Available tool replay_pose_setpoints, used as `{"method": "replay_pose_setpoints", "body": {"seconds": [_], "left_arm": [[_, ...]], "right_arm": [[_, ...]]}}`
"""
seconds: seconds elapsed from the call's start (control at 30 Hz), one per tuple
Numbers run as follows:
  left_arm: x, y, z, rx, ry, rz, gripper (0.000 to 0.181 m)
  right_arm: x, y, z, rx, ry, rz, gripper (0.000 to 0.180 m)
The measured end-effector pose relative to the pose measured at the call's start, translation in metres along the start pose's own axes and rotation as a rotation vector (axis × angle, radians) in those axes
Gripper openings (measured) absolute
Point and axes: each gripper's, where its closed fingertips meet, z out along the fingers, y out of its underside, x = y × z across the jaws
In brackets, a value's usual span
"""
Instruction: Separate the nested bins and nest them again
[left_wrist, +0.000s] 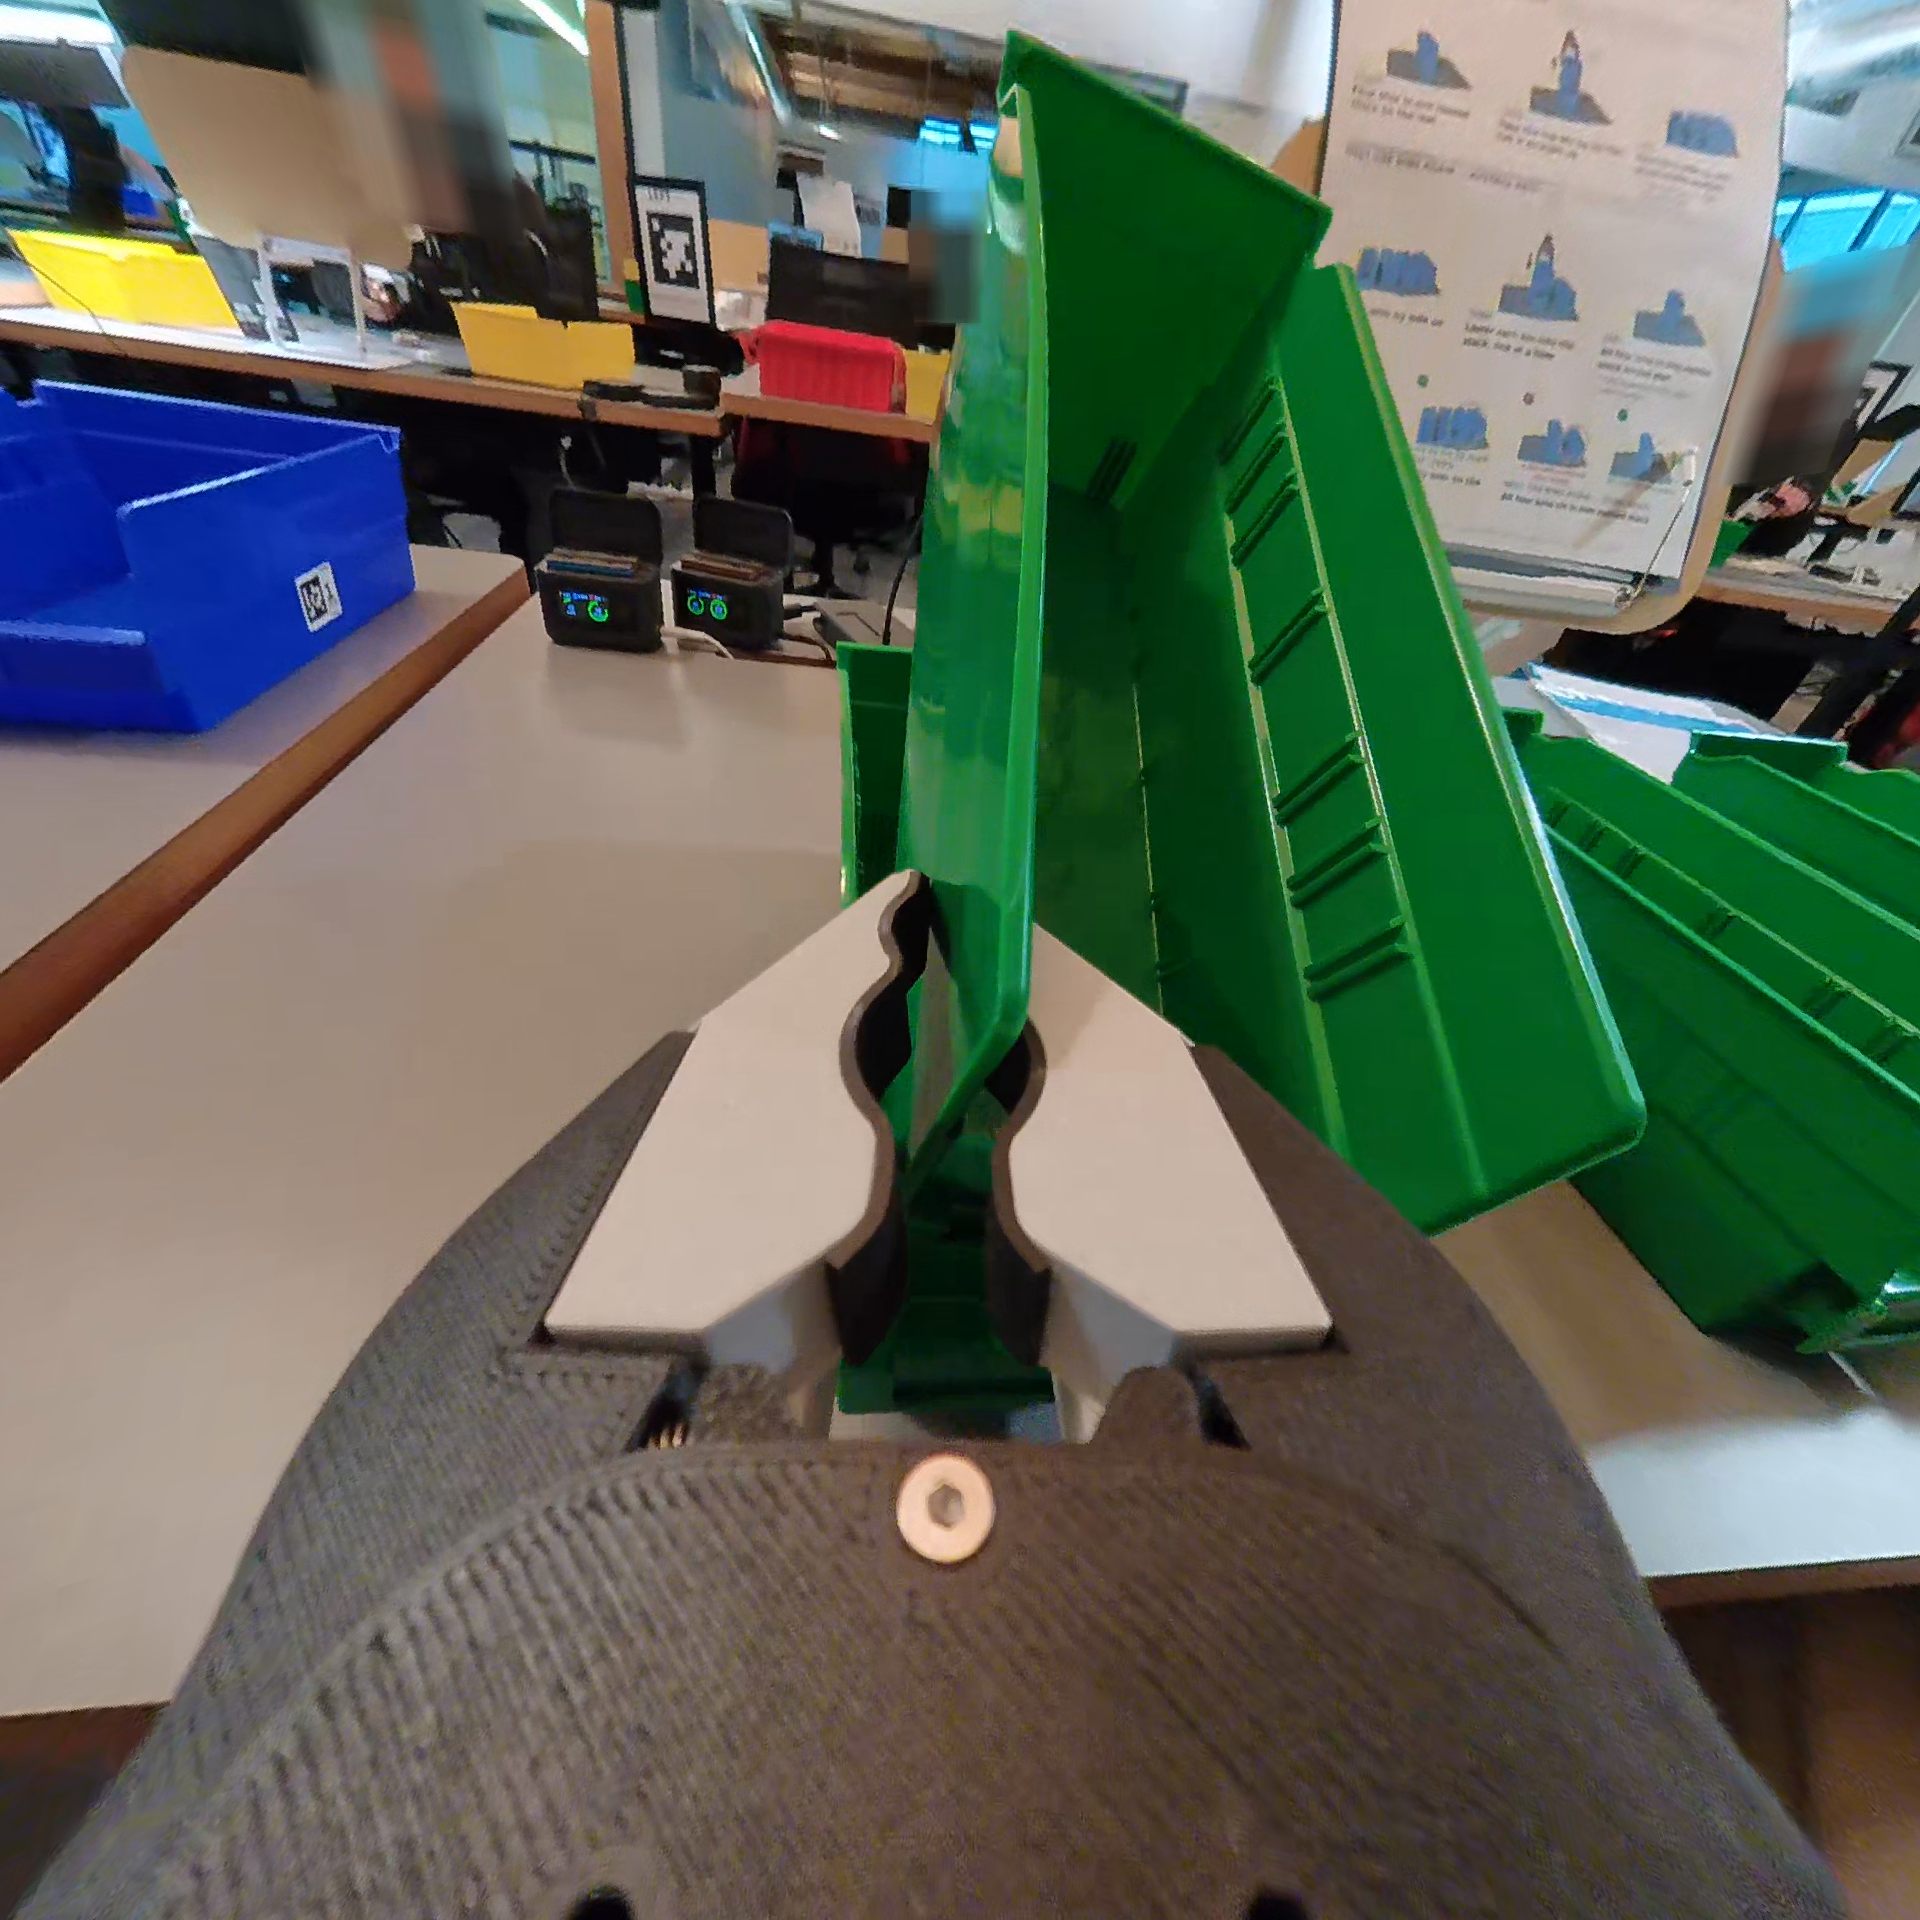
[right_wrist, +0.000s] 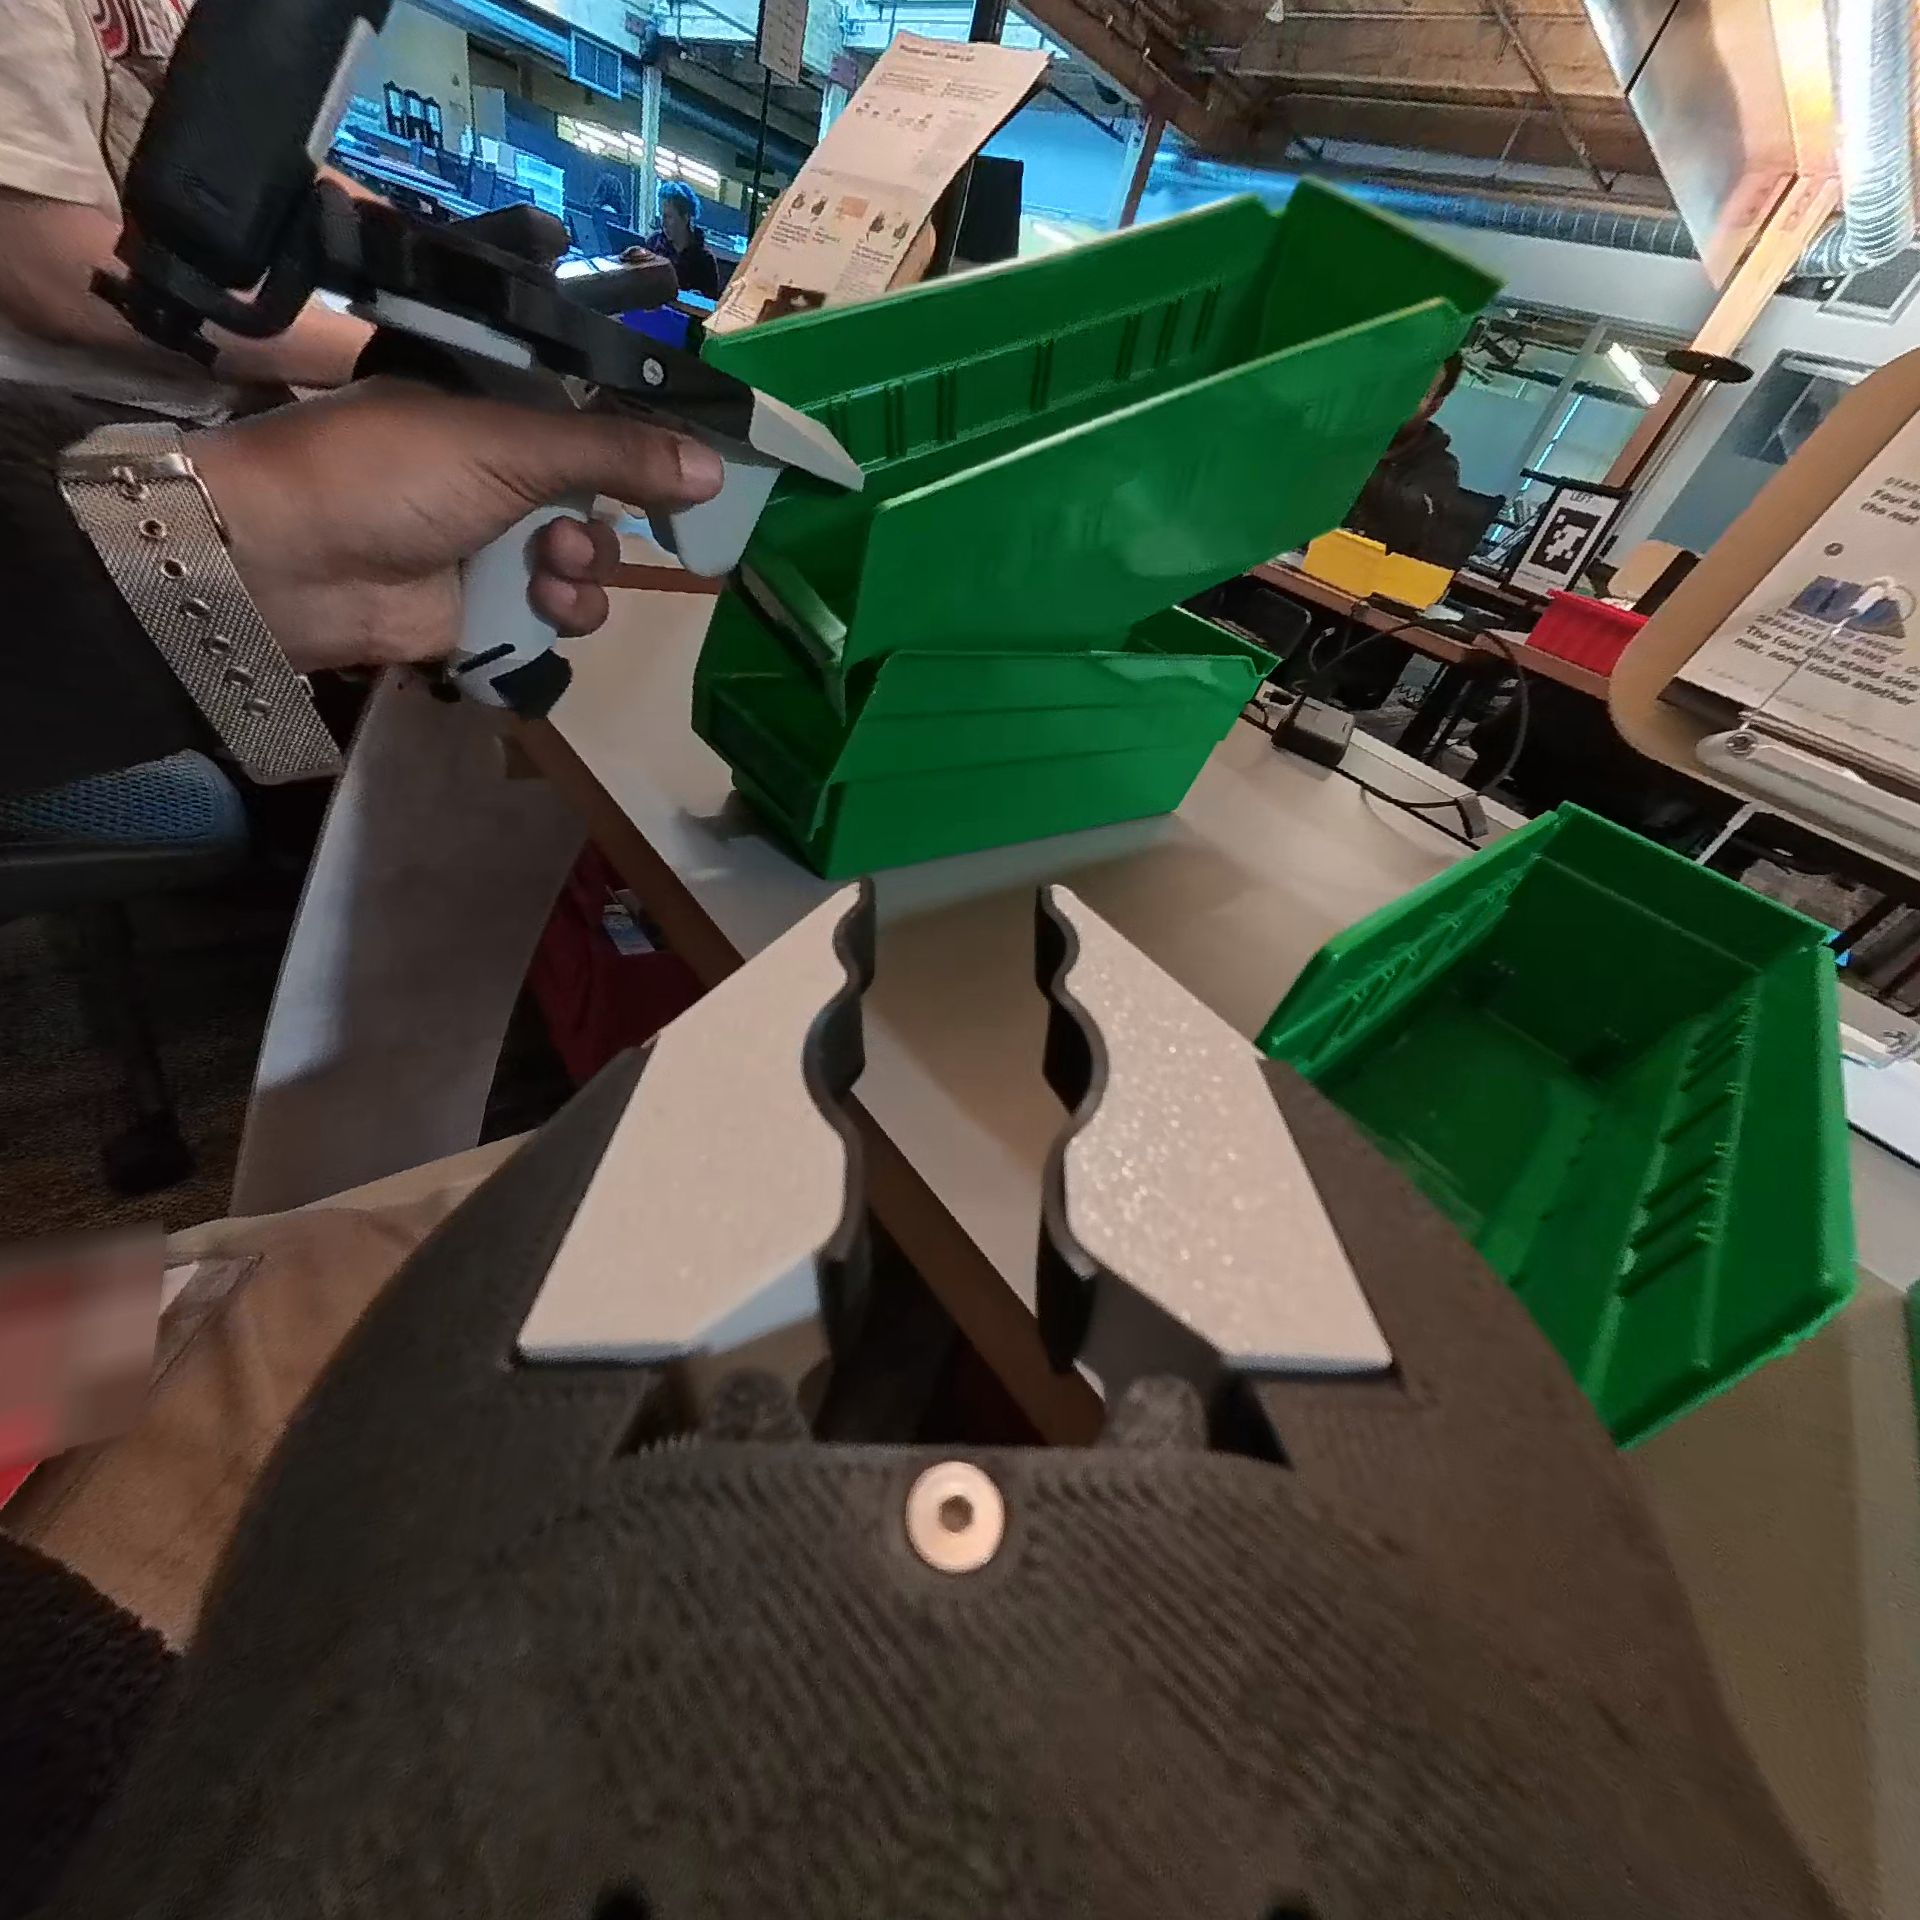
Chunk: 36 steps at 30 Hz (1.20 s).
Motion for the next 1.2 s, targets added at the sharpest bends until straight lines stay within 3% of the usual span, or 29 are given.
{"method": "replay_pose_setpoints", "body": {"seconds": [0.73, 1.03, 1.2], "left_arm": [[-0.008, -0.002, 0.001, 0.006, 0.008, -0.1, 0.007], [-0.006, 0.004, 0.0, 0.03, -0.004, -0.021, 0.015], [-0.011, 0.002, 0.0, 0.043, -0.034, 0.003, 0.0]], "right_arm": [[-0.002, -0.003, -0.001, 0.02, 0.0, -0.004, 0.024], [-0.002, -0.003, -0.001, 0.018, 0.0, -0.013, 0.024], [-0.002, -0.002, -0.001, 0.016, -0.002, -0.015, 0.024]]}}
